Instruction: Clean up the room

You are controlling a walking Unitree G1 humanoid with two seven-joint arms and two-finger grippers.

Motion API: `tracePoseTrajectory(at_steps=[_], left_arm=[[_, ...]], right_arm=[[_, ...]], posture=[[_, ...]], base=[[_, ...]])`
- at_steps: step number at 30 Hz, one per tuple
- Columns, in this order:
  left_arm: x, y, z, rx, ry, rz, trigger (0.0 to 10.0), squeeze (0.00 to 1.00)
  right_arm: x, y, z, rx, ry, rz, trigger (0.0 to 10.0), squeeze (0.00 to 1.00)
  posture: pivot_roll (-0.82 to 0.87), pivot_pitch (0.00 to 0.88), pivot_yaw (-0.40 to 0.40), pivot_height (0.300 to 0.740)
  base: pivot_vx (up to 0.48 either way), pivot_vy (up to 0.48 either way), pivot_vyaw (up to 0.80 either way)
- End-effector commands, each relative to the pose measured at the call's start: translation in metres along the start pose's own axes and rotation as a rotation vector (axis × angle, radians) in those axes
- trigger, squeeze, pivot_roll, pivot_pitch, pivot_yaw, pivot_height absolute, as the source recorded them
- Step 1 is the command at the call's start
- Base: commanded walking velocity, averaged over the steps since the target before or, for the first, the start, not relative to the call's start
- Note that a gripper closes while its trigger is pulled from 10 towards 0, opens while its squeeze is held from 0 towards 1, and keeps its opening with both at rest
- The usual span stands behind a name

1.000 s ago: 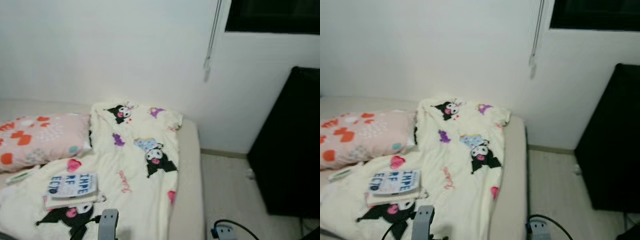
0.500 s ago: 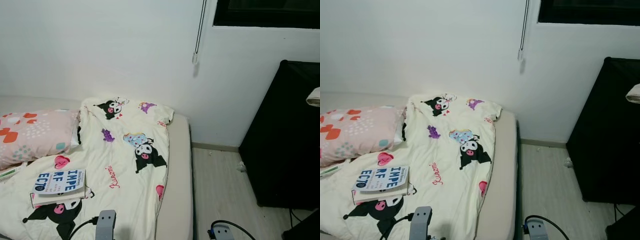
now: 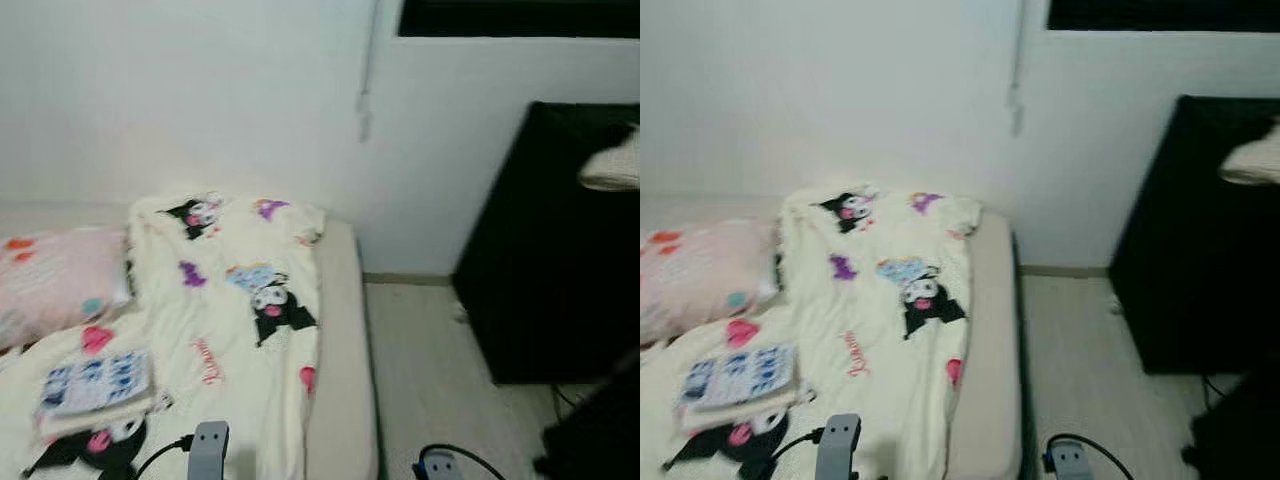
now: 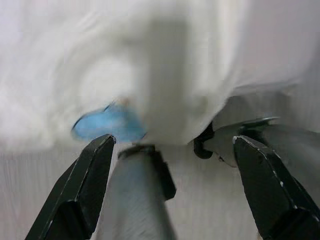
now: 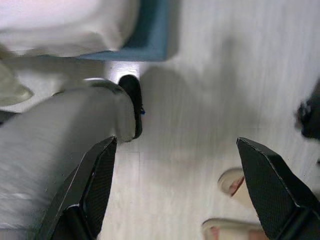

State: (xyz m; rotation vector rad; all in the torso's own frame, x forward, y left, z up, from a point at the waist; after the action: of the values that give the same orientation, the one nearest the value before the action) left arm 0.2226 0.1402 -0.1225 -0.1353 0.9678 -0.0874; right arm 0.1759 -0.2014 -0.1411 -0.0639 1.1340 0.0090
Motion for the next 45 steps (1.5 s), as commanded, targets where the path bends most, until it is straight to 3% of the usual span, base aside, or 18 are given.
tracePoseTrajectory(at_steps=[1,19,33,45], left_arm=[[-0.0002,0.0016,-0.001,0.013,0.009,0.003,10.0,0.0],[-0.0001,0.0018,-0.001,0.024,0.011,0.006,10.0,0.0],[-0.0005,0.0041,-0.0013,0.065,0.014,0.013,10.0,0.0],[-0.0007,0.0027,-0.0045,0.067,0.023,0.006,10.0,0.0]], right_arm=[[0.0,0.0021,-0.0051,0.013,0.017,0.004,10.0,0.0],[0.0003,0.0052,-0.0043,0.017,0.016,0.013,10.0,0.0],[0.0001,0.0065,-0.0049,0.007,0.007,0.023,10.0,0.0],[0.0,0.007,-0.0071,0.003,0.012,0.023,10.0,0.0]], posture=[[-0.13,0.036,-0.011,0.74],[-0.12,0.034,-0.008,0.74],[-0.12,0.022,-0.002,0.74],[-0.12,0.028,0.002,0.74]], base=[[0.0,0.0,-0.76],[0.0,0.0,-0.76],[0.0,0.0,0.0],[0.0,-0.418,0.0]])
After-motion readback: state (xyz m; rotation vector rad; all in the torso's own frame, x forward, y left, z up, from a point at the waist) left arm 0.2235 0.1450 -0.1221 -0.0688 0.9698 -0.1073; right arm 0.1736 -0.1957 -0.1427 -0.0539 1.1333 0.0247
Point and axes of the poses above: a point about 5 cm out from each wrist's last joint towards the gripper, its own x axis pointing out of the wrist towards the gripper, its own z axis along the axis of the wrist's last joint, y = z × x, the point moved 5 cm from there along x, pointing out of the wrist towards the gripper
